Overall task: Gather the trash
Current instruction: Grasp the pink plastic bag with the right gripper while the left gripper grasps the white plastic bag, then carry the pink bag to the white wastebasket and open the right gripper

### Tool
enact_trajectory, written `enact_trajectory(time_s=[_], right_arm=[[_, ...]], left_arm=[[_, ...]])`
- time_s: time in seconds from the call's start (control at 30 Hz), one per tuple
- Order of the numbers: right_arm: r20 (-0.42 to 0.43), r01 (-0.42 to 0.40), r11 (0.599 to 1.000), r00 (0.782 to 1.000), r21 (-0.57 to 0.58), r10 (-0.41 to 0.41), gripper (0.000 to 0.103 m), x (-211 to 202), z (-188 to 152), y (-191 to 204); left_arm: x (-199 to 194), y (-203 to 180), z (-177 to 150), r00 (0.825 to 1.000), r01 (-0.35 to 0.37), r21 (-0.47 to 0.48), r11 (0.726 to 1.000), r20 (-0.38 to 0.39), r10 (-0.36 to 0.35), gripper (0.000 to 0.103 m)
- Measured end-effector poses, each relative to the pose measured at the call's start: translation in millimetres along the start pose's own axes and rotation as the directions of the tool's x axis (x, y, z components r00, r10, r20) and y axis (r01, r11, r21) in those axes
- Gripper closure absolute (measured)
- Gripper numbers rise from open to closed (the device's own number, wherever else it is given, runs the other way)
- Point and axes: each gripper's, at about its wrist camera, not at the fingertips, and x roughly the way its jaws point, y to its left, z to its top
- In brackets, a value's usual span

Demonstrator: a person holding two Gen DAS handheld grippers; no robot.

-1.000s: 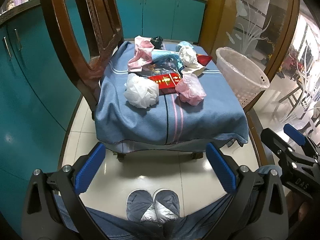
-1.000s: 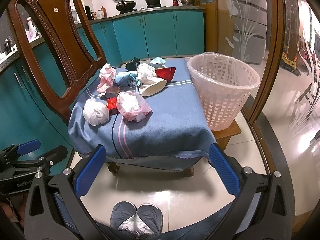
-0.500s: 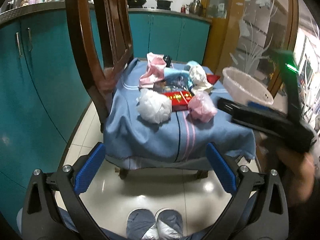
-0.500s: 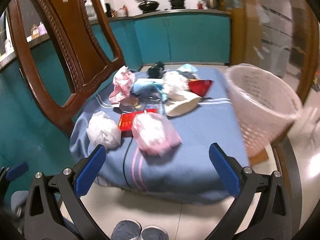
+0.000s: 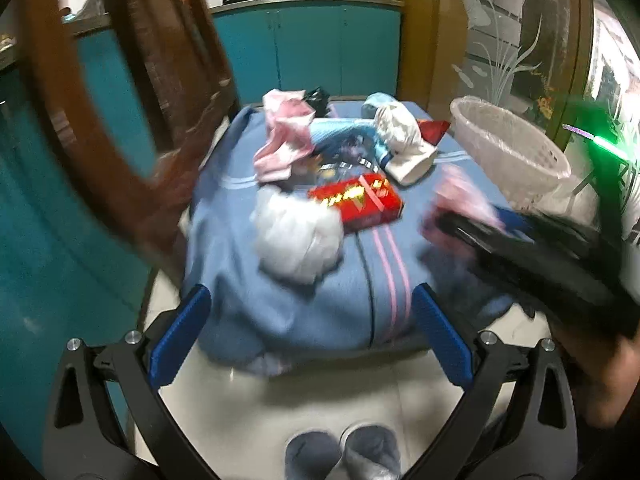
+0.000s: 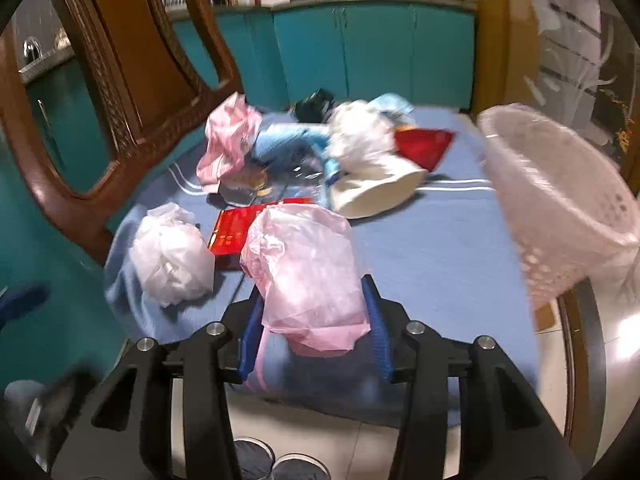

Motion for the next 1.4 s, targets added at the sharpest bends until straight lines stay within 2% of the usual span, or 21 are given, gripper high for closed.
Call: enact_trajectory(time_s=[0.17, 0.33, 0.37, 0.43, 0.5, 0.53, 0.63, 0.73, 0.83, 0.93, 1.1, 1.2, 1.4], right_arm=[[0.037, -0.031, 0.998, 0.999, 0.049, 0.030, 0.057, -56, -23, -27], [0.058, -0.033, 0.998, 0.998, 0.051, 0.030, 0.057, -92, -33, -30], [0.061, -0.033, 0.998, 0.998, 0.049, 0.030, 0.057, -93, -34, -29], [0.068, -0.038, 0.998, 0.997, 0.039, 0.036, 0.057, -99, -32, -26], [0.079, -0.050, 0.998, 0.996, 0.033, 0.048, 0.057, -103, -30, -23], [0.081, -0.058, 0.998, 0.995, 0.032, 0.056, 0.057, -105, -30, -21], [0.098, -0.067, 0.998, 0.993, 0.020, 0.065, 0.057, -107, -26, -14], [0.113, -0.071, 0.997, 0.991, 0.016, 0.069, 0.057, -106, -22, -7], [0.121, -0.077, 0.997, 0.990, 0.013, 0.075, 0.057, -107, -20, -2], [0.126, -0.080, 0.997, 0.989, 0.014, 0.078, 0.057, -108, -20, 2], [0.127, -0.061, 0.998, 0.990, 0.022, 0.057, 0.057, -113, -24, 2], [0.135, -0.052, 0.998, 0.990, 0.032, 0.047, 0.057, -117, -29, 0], [0.115, -0.027, 0.999, 0.993, 0.030, 0.023, 0.057, -115, -39, -3]], left_arm=[[50, -4, 27, 0.999, 0.027, 0.000, 1.000, -0.017, -0.027, 0.003], [97, -4, 37, 0.996, 0.004, 0.012, 1.000, -0.086, -0.003, 0.006], [105, -2, 35, 0.995, 0.005, 0.006, 1.000, -0.102, -0.005, 0.013], [108, 1, 31, 0.992, -0.007, 0.021, 1.000, -0.122, 0.010, 0.060], [99, 9, 28, 0.992, 0.030, -0.008, 1.000, -0.119, -0.031, 0.074], [88, 14, 26, 0.992, 0.054, -0.033, 0.998, -0.114, -0.057, 0.077], [43, 25, 14, 0.998, 0.044, -0.050, 0.998, -0.050, -0.046, 0.079], [-4, 38, 5, 0.993, 0.116, -0.149, 0.982, -0.001, -0.117, 0.079], [-44, 36, -3, 0.991, 0.127, -0.155, 0.980, 0.051, -0.121, 0.079], [-75, 30, -12, 0.991, 0.106, -0.137, 0.985, 0.094, -0.094, 0.079], [-81, 20, -17, 0.990, 0.136, -0.158, 0.978, 0.063, -0.127, 0.079], [-74, 14, -23, 0.994, 0.112, -0.144, 0.983, 0.011, -0.111, 0.079], [-73, 1, -30, 0.995, 0.103, -0.132, 0.986, -0.001, -0.104, 0.080]])
